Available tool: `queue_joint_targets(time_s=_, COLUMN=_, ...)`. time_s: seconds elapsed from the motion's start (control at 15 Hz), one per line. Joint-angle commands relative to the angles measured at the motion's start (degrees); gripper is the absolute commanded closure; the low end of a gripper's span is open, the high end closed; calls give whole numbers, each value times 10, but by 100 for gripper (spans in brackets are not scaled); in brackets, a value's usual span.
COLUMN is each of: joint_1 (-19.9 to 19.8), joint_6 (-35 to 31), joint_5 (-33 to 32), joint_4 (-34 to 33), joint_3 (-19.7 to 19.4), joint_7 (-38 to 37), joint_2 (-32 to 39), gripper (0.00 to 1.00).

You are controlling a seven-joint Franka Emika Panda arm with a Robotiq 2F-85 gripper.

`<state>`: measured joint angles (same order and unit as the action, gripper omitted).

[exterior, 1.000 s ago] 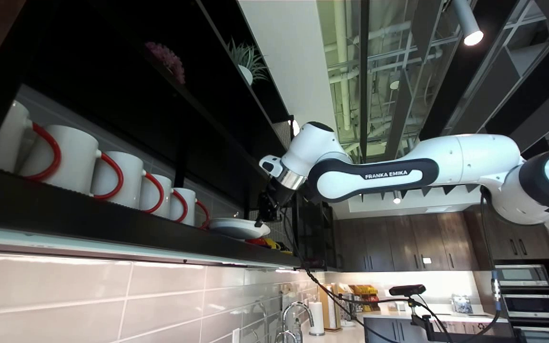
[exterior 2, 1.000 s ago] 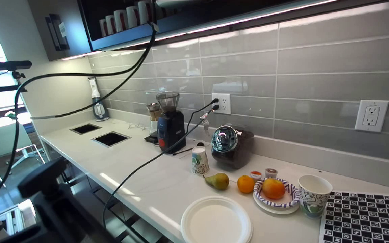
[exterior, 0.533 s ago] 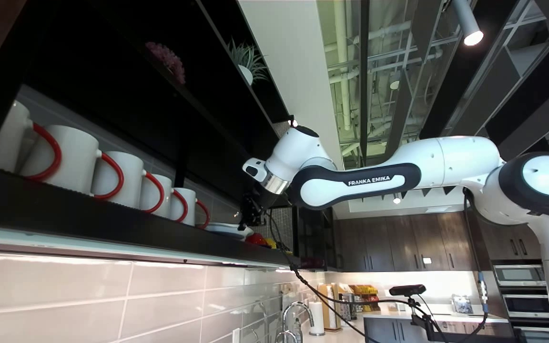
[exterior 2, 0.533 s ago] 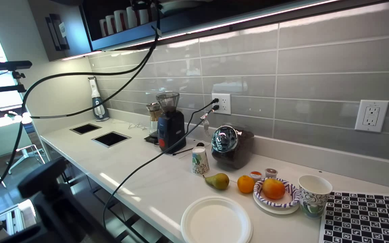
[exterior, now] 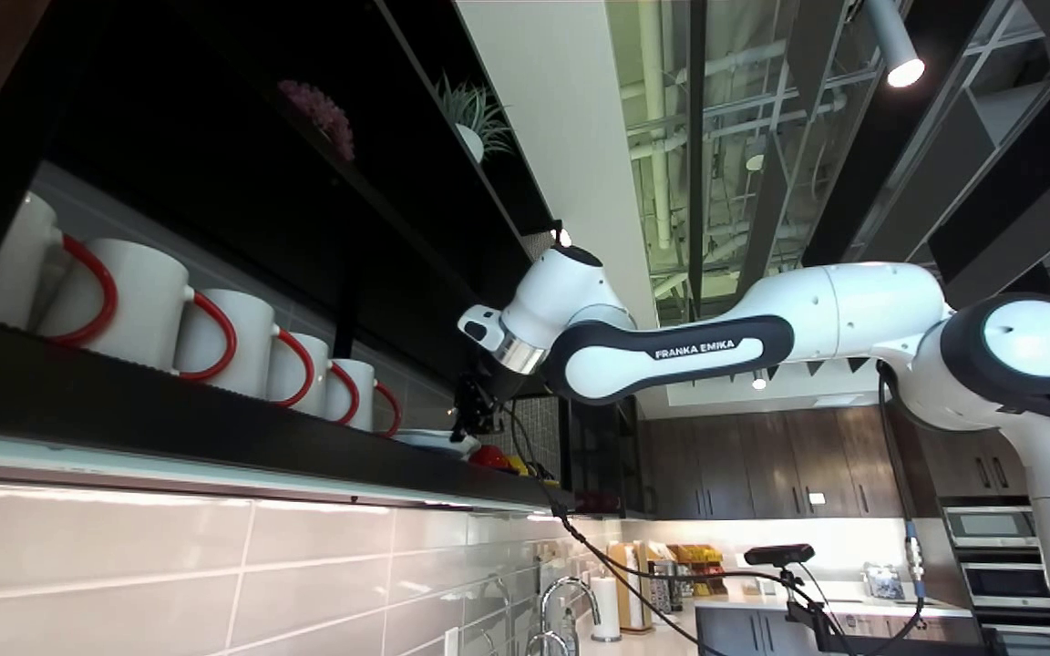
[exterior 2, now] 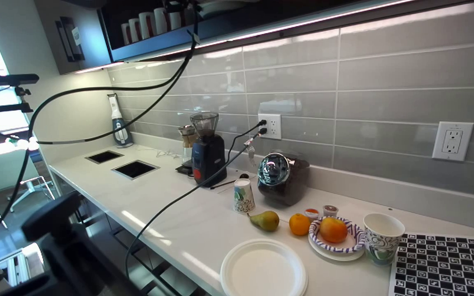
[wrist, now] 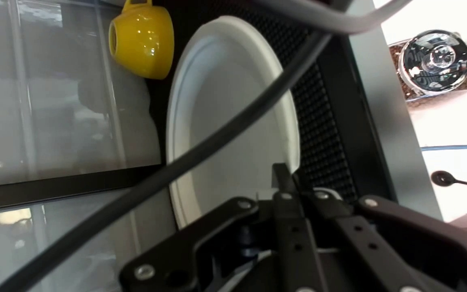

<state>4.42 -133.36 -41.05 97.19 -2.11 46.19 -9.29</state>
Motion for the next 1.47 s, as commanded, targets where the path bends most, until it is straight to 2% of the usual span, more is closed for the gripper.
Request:
queue_joint_targets(time_s=0.0, joint_1=-14, joint_6=-6, joint_5=1, joint_4=-17, joint_3=10, joint_7=11, joint_2=8, gripper=72)
queue_joint_targets(time_s=0.33, joint_1=-16, joint_6=-8, joint_5=-1, joint_4=-11, joint_3=13, joint_7=6, joint_2=-3, gripper=39)
queue_joint_targets(time_s=0.67, joint_1=-13, joint_6=38, joint_5=22, joint_4=-6, joint_3=21, joint_7=-21, joint_2=-26, gripper=5)
queue_joint_targets(time_s=0.8, joint_1=-14, joint_6=81, joint_5=20, joint_4=-7, joint_3=29, joint_7=-57, joint_2=-37, gripper=0)
queue_joint_targets(time_s=1.13, joint_1=-8, joint_6=198, joint_5=71, joint_4=2, joint_3=43, joint_7=-152, joint_2=-70, gripper=0)
queue_joint_targets(time_s=1.4, joint_1=-11, joint_6=235, joint_5=105, joint_4=32, joint_3=46, joint_7=-259, joint_2=-105, gripper=0)
